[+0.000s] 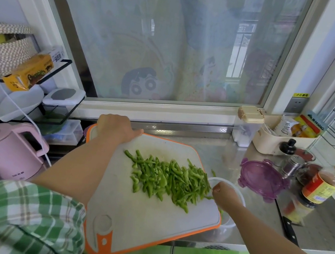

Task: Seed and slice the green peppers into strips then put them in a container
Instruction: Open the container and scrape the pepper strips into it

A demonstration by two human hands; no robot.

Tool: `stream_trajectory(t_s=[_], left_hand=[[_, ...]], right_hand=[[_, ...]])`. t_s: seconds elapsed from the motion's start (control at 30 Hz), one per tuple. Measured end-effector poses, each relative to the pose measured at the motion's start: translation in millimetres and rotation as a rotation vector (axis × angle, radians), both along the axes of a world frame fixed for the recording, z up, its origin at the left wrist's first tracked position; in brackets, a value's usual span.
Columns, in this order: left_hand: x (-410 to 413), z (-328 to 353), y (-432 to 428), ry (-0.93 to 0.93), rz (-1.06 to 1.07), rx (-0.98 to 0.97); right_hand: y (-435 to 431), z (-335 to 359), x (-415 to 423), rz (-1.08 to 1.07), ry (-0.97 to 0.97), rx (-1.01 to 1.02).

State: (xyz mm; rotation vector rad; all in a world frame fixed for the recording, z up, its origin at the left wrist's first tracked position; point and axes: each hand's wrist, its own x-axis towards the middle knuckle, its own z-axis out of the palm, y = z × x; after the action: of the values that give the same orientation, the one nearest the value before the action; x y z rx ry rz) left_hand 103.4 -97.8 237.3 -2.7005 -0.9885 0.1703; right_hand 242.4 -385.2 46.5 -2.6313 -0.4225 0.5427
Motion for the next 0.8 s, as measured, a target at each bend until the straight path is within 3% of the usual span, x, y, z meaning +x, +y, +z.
stream_trajectory(t_s=[0.1,0.17,0.23,0.37,0.8], left_hand=[[-1,1,0,-0.007,-0.003,0.008],[-1,2,0,-0.007,-0.006,0.007],[1,1,-2,-0.005,-0.006,0.004],[2,1,-3,-0.015,-0.012,-0.004],[5,4,-5,-0.006,-0.021,0.009]], right_hand=[[3,-2,-4,0.004,-0.052,0.236],[7,5,-9,0.092,-0.061,0.480],[13,12,-13,0.201,-0.011,0.569],[21,7,-14,0.284,-0.100,0.436],[-6,-5,-7,0.053,-0.149,0.193]])
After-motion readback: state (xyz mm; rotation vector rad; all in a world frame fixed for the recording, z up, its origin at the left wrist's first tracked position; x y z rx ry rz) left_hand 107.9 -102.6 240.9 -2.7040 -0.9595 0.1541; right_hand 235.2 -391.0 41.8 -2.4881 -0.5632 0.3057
